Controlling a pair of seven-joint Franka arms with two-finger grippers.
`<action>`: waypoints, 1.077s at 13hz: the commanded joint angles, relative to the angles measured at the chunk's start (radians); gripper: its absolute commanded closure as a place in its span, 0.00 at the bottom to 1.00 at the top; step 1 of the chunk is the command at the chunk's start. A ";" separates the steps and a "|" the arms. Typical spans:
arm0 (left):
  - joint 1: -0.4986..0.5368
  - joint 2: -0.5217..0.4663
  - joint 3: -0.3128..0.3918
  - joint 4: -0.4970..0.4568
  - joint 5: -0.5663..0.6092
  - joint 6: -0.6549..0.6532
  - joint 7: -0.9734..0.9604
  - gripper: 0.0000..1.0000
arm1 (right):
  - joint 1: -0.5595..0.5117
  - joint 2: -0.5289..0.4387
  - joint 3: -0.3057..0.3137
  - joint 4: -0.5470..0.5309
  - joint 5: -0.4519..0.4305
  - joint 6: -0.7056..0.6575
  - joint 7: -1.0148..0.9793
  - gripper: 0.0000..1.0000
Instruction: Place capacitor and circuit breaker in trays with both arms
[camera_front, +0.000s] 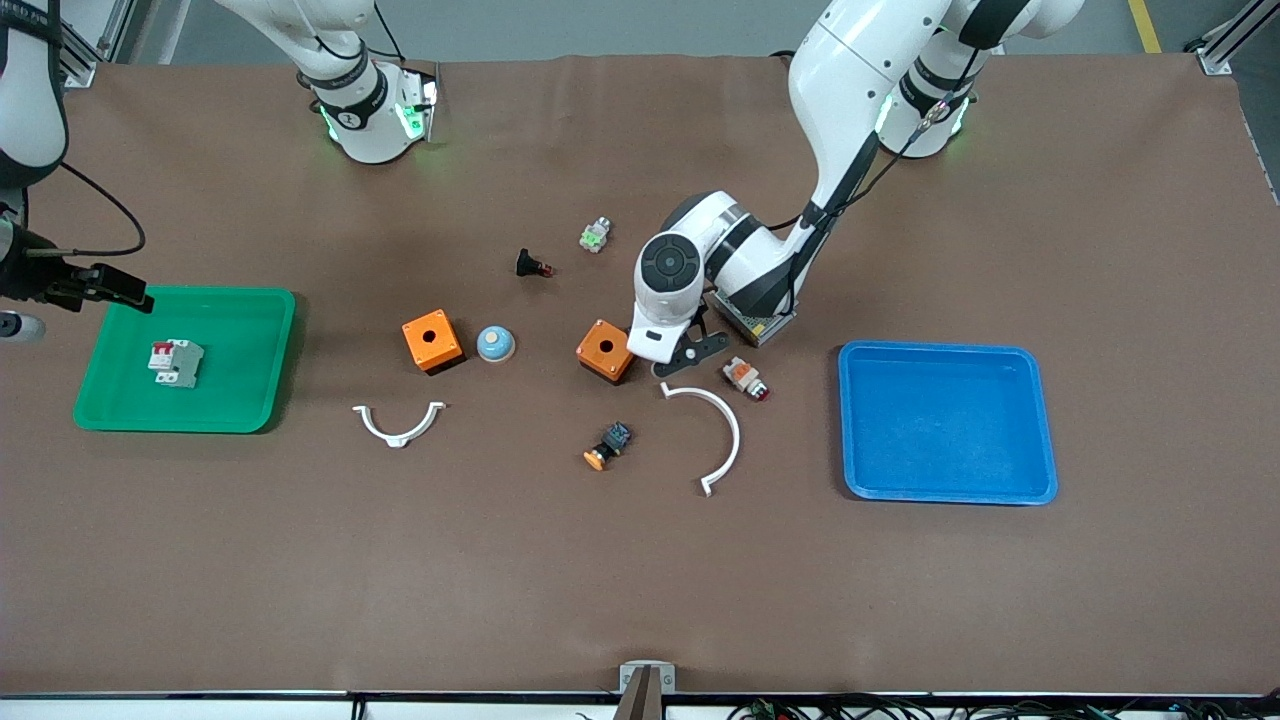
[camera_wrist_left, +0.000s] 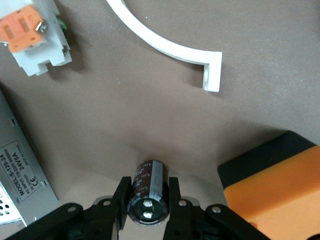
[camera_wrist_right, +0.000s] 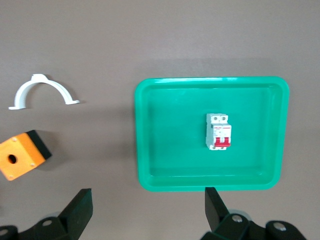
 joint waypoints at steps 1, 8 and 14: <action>-0.015 0.002 0.002 -0.016 -0.018 0.016 -0.016 0.93 | 0.067 -0.062 -0.001 -0.026 0.016 -0.025 0.108 0.01; 0.078 -0.169 0.008 -0.010 -0.014 -0.141 -0.009 1.00 | 0.150 -0.110 -0.003 0.090 0.031 -0.120 0.233 0.00; 0.327 -0.289 0.008 -0.007 -0.004 -0.203 0.138 1.00 | 0.137 -0.059 -0.010 0.213 0.036 -0.131 0.231 0.00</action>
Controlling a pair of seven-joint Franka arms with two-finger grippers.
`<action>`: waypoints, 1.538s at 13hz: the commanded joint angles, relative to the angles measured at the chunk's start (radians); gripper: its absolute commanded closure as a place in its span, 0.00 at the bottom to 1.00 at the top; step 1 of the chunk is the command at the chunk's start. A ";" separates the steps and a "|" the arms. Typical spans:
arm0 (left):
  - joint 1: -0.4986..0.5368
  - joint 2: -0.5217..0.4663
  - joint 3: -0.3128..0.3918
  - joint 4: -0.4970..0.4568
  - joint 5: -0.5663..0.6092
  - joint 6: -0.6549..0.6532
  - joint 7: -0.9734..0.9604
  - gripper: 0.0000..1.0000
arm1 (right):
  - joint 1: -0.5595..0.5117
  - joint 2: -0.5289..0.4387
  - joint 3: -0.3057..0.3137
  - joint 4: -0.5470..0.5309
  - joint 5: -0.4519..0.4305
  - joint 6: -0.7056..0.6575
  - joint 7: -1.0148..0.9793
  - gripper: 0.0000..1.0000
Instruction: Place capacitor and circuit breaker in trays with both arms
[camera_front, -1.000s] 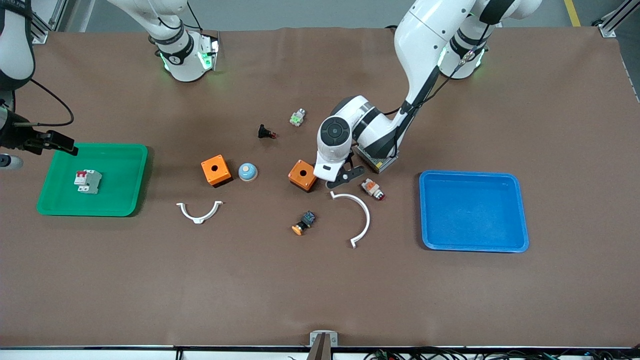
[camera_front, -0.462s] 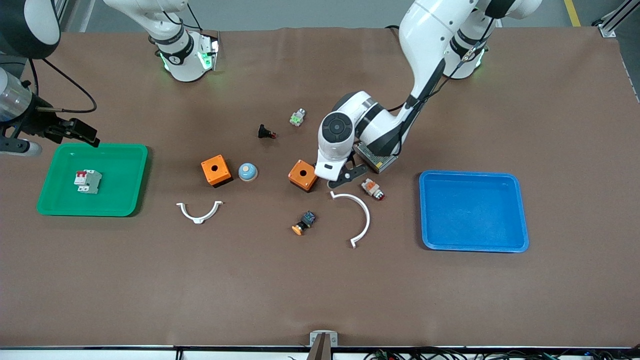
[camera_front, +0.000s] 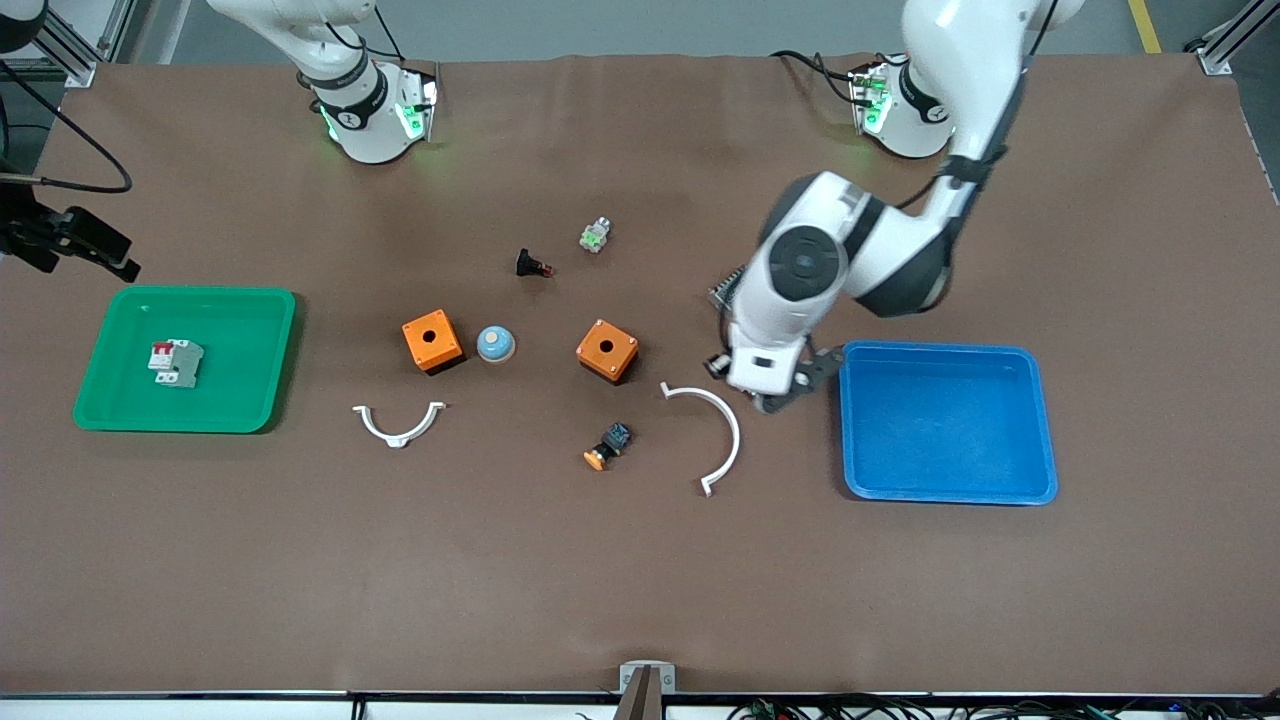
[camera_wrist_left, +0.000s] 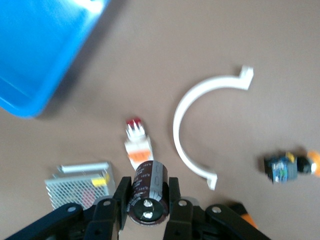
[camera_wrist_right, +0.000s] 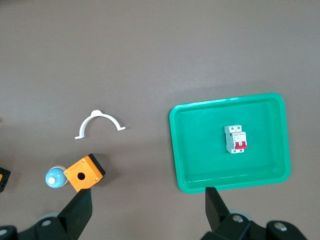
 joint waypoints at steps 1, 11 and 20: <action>0.105 -0.044 -0.006 -0.021 -0.005 -0.013 0.076 1.00 | -0.007 0.061 0.001 0.075 0.022 -0.010 0.003 0.00; 0.409 -0.066 0.000 0.068 0.130 -0.126 0.436 1.00 | -0.001 0.158 0.003 0.198 0.045 -0.022 -0.003 0.00; 0.530 -0.026 0.001 0.152 0.187 -0.133 0.775 1.00 | -0.005 0.154 0.001 0.241 0.039 -0.036 -0.005 0.00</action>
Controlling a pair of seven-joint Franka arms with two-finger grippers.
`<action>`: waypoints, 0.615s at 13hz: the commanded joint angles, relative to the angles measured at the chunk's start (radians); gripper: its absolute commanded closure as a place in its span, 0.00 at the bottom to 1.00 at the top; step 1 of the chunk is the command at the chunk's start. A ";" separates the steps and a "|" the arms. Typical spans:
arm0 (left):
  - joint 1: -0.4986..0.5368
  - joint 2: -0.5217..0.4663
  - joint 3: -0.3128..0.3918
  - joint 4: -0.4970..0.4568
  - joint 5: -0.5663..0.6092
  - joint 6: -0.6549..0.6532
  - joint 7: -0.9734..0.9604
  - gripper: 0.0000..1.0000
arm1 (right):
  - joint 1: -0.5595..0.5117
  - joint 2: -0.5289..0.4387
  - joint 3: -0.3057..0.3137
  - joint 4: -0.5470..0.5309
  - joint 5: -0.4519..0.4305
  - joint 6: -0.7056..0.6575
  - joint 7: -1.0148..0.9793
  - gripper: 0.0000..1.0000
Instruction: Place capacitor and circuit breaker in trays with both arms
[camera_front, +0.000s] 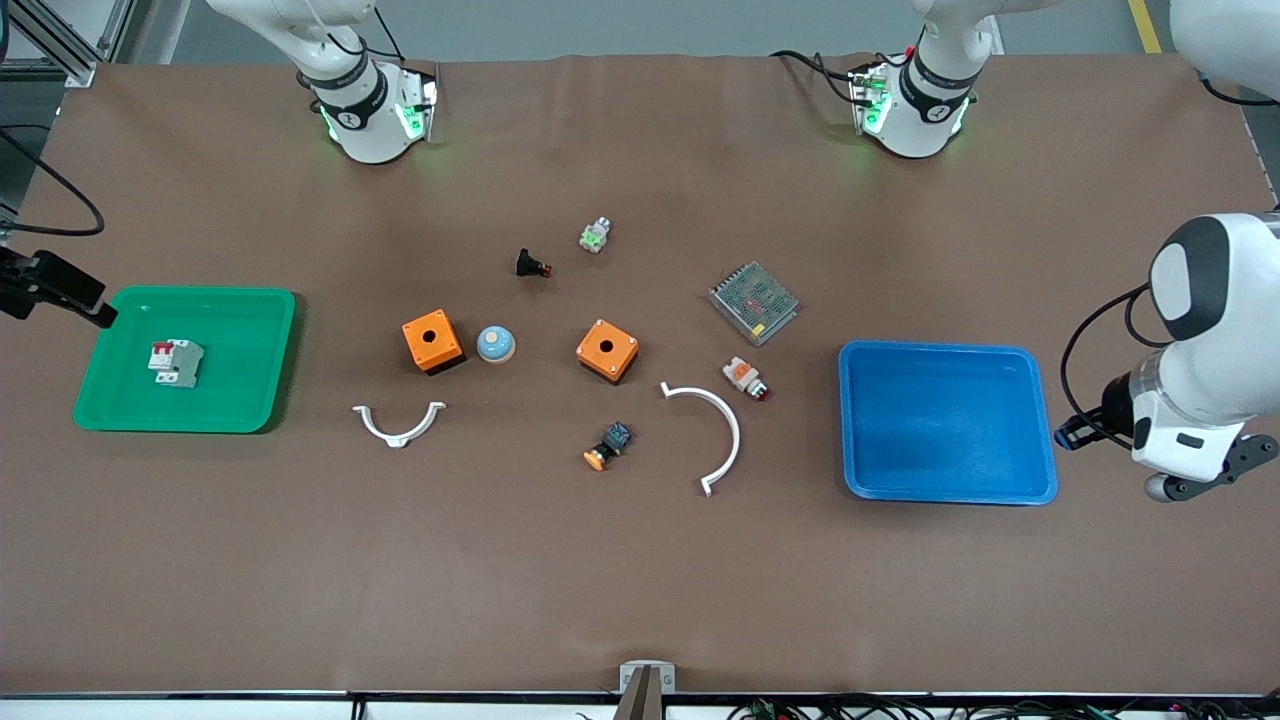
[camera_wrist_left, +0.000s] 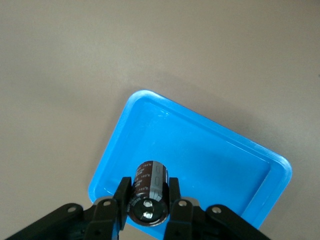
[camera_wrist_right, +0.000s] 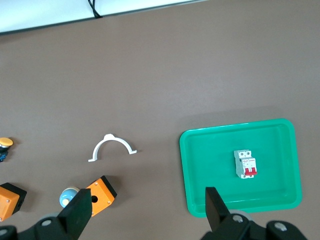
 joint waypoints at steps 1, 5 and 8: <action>-0.006 0.039 -0.007 0.089 0.036 -0.019 0.111 1.00 | -0.006 -0.001 -0.002 0.027 -0.001 -0.023 -0.003 0.00; 0.033 0.092 -0.008 0.117 0.063 0.004 0.232 1.00 | -0.006 0.001 -0.002 0.035 -0.012 -0.042 -0.003 0.00; 0.066 0.092 -0.008 0.117 0.063 0.005 0.315 1.00 | -0.006 0.001 0.000 0.037 -0.012 -0.042 -0.003 0.00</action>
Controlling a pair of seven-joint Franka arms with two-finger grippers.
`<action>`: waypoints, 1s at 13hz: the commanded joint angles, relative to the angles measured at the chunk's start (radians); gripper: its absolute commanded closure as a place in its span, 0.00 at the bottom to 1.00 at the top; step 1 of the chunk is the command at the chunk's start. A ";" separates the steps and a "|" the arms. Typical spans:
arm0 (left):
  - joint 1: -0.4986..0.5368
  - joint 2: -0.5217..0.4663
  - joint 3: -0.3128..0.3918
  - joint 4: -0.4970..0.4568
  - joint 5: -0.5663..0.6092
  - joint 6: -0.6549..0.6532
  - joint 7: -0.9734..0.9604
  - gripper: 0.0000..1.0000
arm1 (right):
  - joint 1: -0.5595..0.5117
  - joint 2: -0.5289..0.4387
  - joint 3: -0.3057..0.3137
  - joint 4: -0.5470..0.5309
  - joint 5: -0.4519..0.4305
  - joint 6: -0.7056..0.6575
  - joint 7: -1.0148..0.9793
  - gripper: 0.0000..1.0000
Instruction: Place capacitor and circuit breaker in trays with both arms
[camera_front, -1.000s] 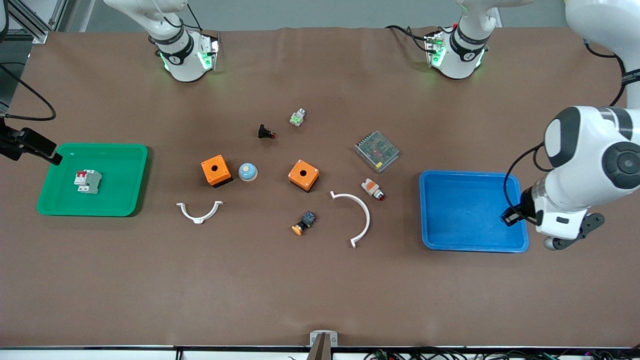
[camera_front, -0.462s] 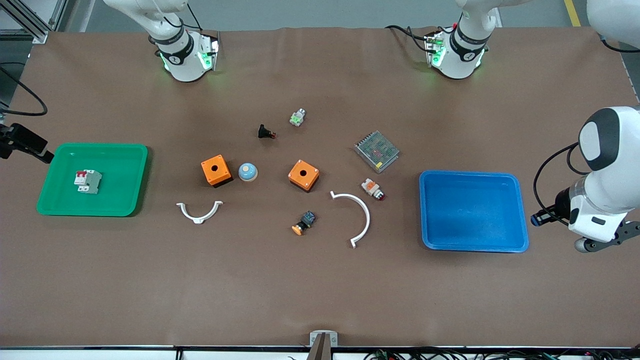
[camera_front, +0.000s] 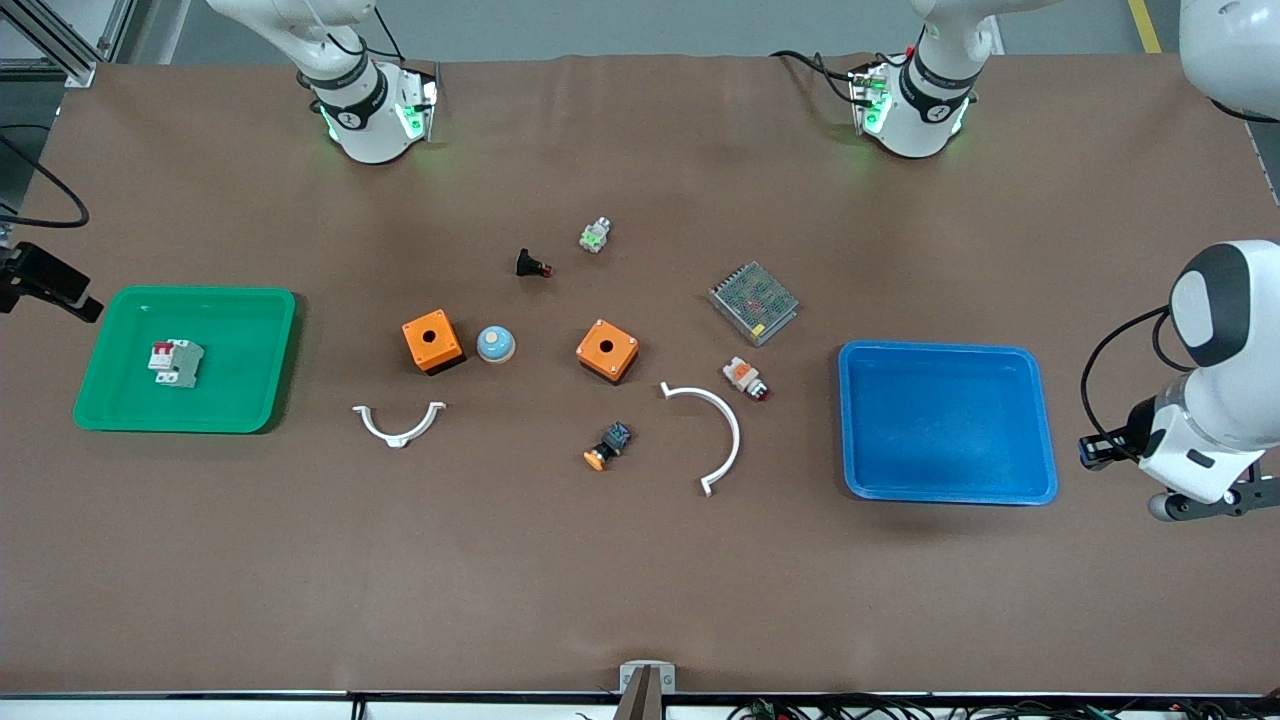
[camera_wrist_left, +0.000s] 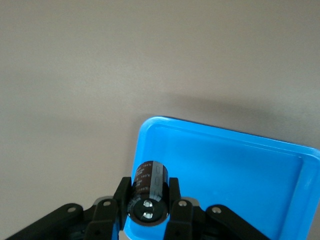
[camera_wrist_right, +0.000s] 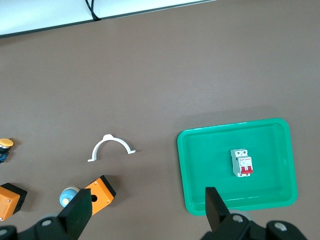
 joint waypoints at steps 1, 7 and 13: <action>0.038 0.005 -0.009 0.025 0.018 -0.006 0.086 1.00 | -0.004 0.001 0.005 0.021 -0.009 -0.019 -0.001 0.00; 0.124 -0.001 -0.010 0.025 0.020 -0.005 0.232 1.00 | -0.007 0.000 0.003 0.094 -0.009 -0.070 -0.001 0.00; 0.113 0.007 -0.022 0.059 0.012 0.054 0.261 1.00 | -0.004 0.000 0.006 0.104 -0.008 -0.079 -0.001 0.00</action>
